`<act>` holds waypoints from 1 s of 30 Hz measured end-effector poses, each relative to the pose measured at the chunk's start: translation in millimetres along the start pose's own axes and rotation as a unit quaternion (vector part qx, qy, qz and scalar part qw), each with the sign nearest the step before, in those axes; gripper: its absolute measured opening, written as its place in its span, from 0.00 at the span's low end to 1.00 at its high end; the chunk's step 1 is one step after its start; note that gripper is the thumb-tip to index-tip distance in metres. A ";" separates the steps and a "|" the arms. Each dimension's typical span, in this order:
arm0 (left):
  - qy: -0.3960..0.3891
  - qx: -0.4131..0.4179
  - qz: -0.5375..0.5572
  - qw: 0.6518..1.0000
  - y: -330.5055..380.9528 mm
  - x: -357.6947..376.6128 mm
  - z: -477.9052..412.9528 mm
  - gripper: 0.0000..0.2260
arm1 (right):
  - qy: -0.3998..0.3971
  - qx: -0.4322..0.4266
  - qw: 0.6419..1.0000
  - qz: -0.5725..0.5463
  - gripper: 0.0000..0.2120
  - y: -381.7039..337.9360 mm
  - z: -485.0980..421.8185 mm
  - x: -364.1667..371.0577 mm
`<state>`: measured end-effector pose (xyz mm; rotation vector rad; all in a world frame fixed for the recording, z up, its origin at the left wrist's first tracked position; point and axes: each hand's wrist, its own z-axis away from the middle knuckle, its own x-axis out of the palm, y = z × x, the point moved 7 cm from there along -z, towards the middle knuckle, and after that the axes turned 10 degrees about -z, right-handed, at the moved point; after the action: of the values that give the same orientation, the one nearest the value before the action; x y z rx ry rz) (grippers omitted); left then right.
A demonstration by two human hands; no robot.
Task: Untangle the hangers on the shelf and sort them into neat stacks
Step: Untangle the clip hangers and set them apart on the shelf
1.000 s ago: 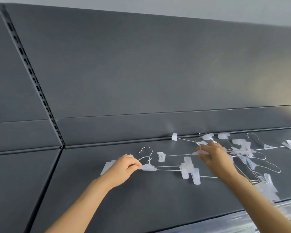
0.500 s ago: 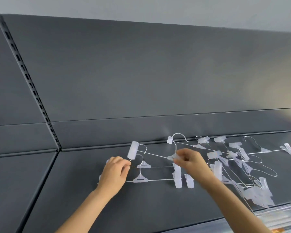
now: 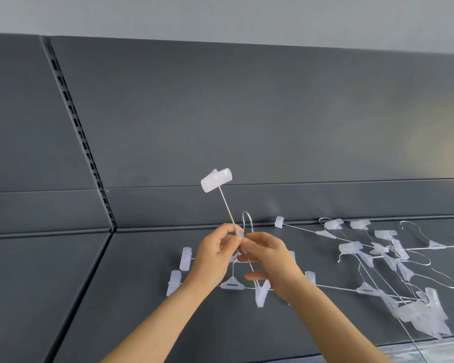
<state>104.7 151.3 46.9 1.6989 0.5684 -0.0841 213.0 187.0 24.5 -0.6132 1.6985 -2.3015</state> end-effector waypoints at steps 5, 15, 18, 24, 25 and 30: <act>0.041 -0.008 0.008 0.999 -1.3 -41.9 -5.1 0.06 | 0.066 -0.058 0.923 0.376 0.22 -0.9 -20.9 -32.2; 0.021 -0.030 -0.392 0.919 -70.4 -117.1 29.5 0.10 | -0.097 -0.064 0.761 0.638 0.30 58.9 -60.5 -11.3; 0.026 -0.053 -0.389 0.919 -87.2 -131.5 53.9 0.10 | -0.119 -0.101 0.784 0.600 0.24 67.8 -65.5 3.4; 0.078 -0.071 -0.441 0.891 -108.4 -183.4 110.0 0.11 | -0.152 -0.159 0.821 0.526 0.29 55.3 -72.7 58.6; 0.091 -0.075 -0.446 0.887 -109.8 -195.6 118.8 0.12 | -0.159 -0.168 0.820 0.524 0.29 51.7 -72.9 71.5; 0.148 -0.094 -0.479 0.860 -116.9 -261.4 158.5 0.13 | -0.199 -0.182 0.798 0.539 0.27 46.9 -66.7 146.2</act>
<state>-131.7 -70.3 1.3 1.0990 1.5678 -0.4676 49.5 169.8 -7.0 -0.0711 1.6183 -0.9787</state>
